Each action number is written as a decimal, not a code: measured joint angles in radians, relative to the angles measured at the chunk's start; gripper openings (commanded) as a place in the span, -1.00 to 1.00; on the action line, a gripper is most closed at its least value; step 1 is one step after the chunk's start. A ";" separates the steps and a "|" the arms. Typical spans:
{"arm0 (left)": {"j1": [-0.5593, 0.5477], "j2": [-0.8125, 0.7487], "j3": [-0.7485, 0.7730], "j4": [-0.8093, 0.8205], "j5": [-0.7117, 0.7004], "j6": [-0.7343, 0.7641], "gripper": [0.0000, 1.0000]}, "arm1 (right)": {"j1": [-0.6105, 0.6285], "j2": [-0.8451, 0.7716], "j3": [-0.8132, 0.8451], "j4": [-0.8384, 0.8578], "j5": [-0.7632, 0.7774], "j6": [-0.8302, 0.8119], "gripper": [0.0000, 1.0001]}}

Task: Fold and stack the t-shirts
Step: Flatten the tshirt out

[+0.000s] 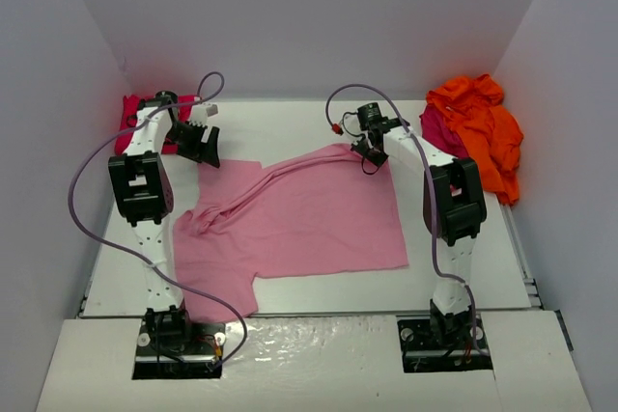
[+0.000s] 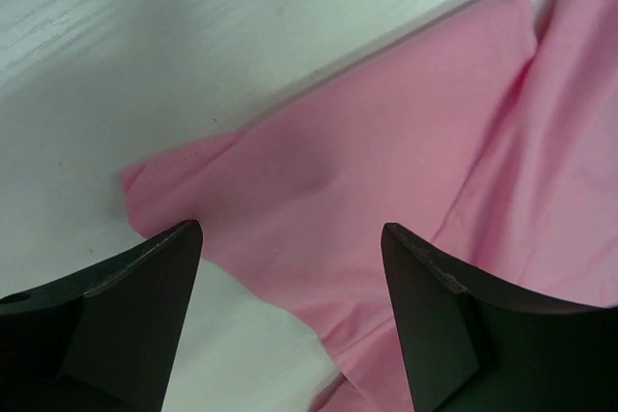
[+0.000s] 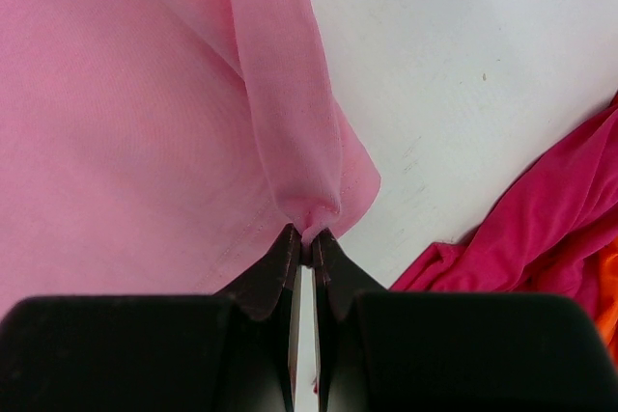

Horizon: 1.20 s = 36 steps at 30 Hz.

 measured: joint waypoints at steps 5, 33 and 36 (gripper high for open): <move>0.026 0.086 0.049 -0.001 0.006 -0.014 0.43 | 0.000 0.000 0.000 0.000 0.000 0.000 -1.00; 0.096 0.250 0.326 -0.114 0.117 -0.004 0.40 | 0.008 0.000 -0.001 0.000 0.000 0.001 -1.00; 0.091 0.264 0.346 -0.130 0.137 -0.002 0.37 | 0.008 0.000 -0.001 0.000 0.000 0.001 -1.00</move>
